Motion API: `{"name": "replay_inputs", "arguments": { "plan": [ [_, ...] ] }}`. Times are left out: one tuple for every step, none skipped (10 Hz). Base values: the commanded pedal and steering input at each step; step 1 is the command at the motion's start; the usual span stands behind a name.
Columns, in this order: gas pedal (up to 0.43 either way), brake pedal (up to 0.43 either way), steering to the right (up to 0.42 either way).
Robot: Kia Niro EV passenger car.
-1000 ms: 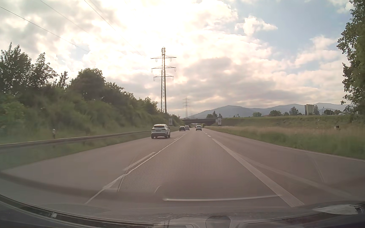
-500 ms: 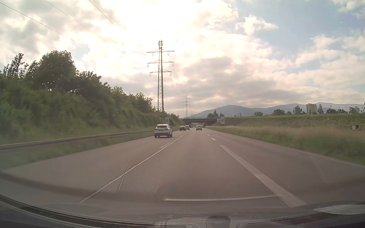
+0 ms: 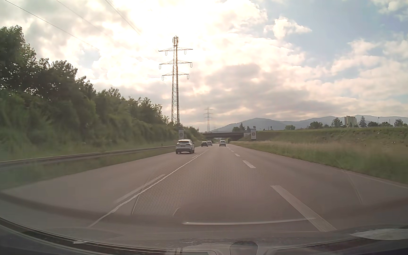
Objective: Follow the waypoints while adhering to traffic rules and regulations
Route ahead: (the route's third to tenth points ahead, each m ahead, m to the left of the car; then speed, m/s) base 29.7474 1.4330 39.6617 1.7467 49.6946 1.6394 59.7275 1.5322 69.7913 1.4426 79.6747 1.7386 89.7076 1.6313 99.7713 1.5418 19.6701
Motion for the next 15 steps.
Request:
{"name": "replay_inputs", "arguments": {
  "plan": [
    [0.118,0.0,-0.002],
    [0.118,0.0,-0.002],
    [0.118,0.0,-0.002],
    [0.118,0.0,-0.002],
    [0.118,0.0,-0.002],
    [0.118,0.0,-0.002],
    [0.118,0.0,-0.002],
    [0.118,0.0,-0.002],
    [0.118,0.0,-0.002],
    [0.118,0.0,-0.002],
    [0.118,0.0,-0.002],
    [0.118,0.0,-0.002],
    [0.118,0.0,-0.002],
    [0.118,0.0,-0.002],
    [0.118,0.0,-0.002]
  ]
}}
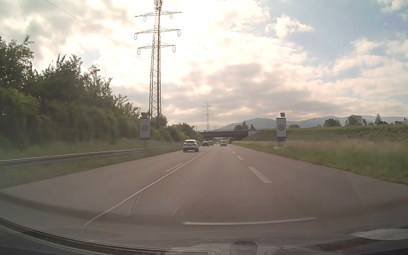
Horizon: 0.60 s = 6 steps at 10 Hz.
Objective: Follow the waypoints while adhering to traffic rules and regulations
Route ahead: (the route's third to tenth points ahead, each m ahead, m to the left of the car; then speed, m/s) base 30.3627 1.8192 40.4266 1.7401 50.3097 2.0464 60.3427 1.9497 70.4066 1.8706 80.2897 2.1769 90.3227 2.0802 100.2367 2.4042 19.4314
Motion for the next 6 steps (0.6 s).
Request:
{"name": "replay_inputs", "arguments": {
  "plan": [
    [0.118,0.0,-0.002],
    [0.118,0.0,-0.002],
    [0.118,0.0,-0.002],
    [0.118,0.0,-0.002],
    [0.118,0.0,-0.002],
    [0.118,0.0,-0.002]
  ]
}}
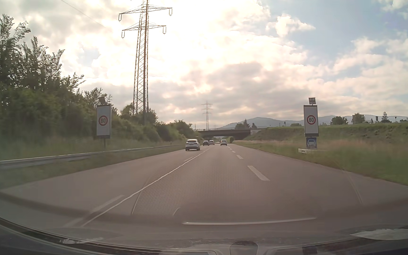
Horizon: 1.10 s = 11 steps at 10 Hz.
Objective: Follow the waypoints while adhering to traffic rules and regulations
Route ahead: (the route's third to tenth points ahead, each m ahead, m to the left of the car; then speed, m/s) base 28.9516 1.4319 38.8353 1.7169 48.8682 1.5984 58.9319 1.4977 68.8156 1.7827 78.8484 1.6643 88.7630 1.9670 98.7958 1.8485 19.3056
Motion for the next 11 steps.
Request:
{"name": "replay_inputs", "arguments": {
  "plan": [
    [0.118,0.0,-0.002],
    [0.118,0.0,-0.001],
    [0.118,0.0,-0.001],
    [0.118,0.0,-0.001],
    [0.118,0.0,-0.001],
    [0.118,0.0,-0.002],
    [0.118,0.0,-0.001],
    [0.118,0.0,-0.001],
    [0.118,0.0,-0.002],
    [0.118,0.0,-0.001],
    [0.118,0.0,-0.001]
  ]
}}
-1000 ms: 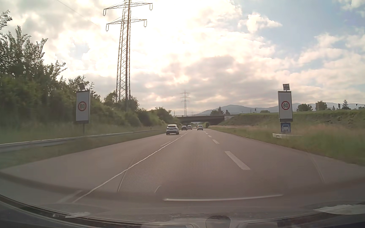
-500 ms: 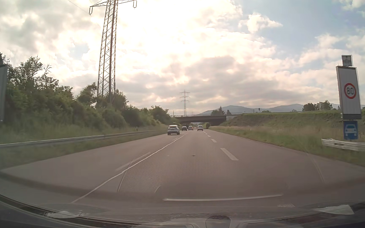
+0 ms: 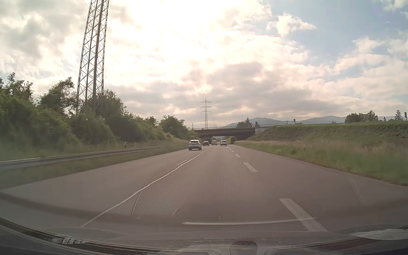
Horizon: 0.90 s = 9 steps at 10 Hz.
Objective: Follow the waypoints while adhering to traffic rules and regulations
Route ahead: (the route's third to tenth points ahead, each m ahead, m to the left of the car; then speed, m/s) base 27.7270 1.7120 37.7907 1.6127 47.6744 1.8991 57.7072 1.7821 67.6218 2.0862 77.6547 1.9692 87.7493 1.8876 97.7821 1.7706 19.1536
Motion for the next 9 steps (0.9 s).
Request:
{"name": "replay_inputs", "arguments": {
  "plan": [
    [0.118,0.0,-0.002],
    [0.118,0.0,-0.001],
    [0.118,0.0,-0.002],
    [0.118,0.0,-0.001],
    [0.13,0.0,-0.002],
    [0.13,0.0,-0.001],
    [0.13,0.0,-0.001],
    [0.13,0.0,-0.001],
    [0.13,0.0,-0.001]
  ]
}}
